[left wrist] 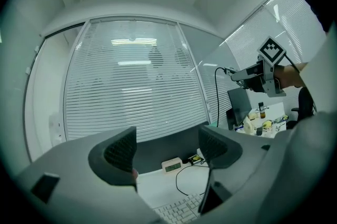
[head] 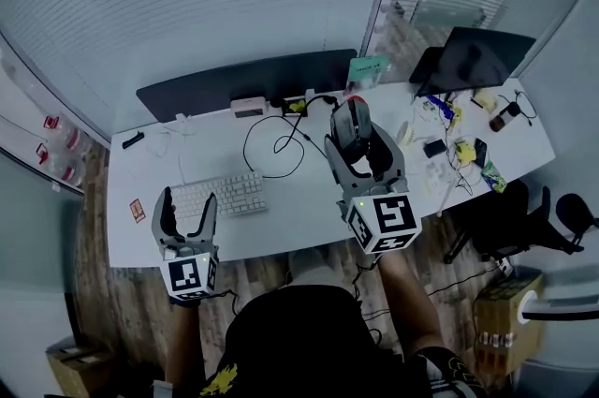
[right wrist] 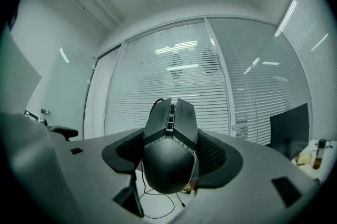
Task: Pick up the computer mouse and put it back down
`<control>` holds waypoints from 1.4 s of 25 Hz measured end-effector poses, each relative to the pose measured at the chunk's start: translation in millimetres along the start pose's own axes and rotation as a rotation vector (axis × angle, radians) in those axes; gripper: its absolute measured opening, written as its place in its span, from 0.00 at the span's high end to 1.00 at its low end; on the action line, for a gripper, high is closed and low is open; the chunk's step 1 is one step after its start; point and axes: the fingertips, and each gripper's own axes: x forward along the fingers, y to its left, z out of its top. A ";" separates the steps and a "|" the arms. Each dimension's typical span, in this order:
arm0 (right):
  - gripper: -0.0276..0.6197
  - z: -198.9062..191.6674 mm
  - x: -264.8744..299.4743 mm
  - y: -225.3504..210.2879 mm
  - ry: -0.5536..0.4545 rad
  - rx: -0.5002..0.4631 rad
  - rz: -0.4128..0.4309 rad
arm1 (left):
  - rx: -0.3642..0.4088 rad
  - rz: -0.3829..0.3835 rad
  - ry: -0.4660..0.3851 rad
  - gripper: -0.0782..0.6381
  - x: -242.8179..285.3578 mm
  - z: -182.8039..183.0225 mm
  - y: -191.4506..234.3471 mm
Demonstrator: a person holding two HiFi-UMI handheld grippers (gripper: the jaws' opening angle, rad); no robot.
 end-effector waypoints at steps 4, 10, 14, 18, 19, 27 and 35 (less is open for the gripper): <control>0.48 6.7 -9.6 4.9 -0.021 0.024 0.006 | -0.019 0.008 -0.040 0.47 -0.8 7.9 -2.6; 0.48 16.0 -25.9 4.3 -0.047 -0.003 0.005 | -0.006 -0.011 -0.060 0.50 -7.1 13.3 -12.3; 0.48 24.5 -31.7 2.9 -0.067 -0.031 -0.012 | -0.013 0.001 -0.057 0.51 -14.5 7.7 -4.1; 0.48 32.1 -30.5 3.1 -0.080 -0.041 -0.008 | -0.022 0.014 -0.044 0.53 -16.3 3.3 2.3; 0.48 32.3 -30.0 3.6 -0.079 -0.039 -0.008 | -0.024 0.015 -0.043 0.53 -16.7 2.3 2.7; 0.48 6.7 -10.9 4.5 -0.019 -0.046 -0.008 | -0.032 0.014 -0.027 0.53 -9.9 -10.0 6.4; 0.48 -56.5 18.3 -5.2 0.118 -0.014 -0.020 | -0.053 0.016 0.046 0.54 4.0 -33.5 9.1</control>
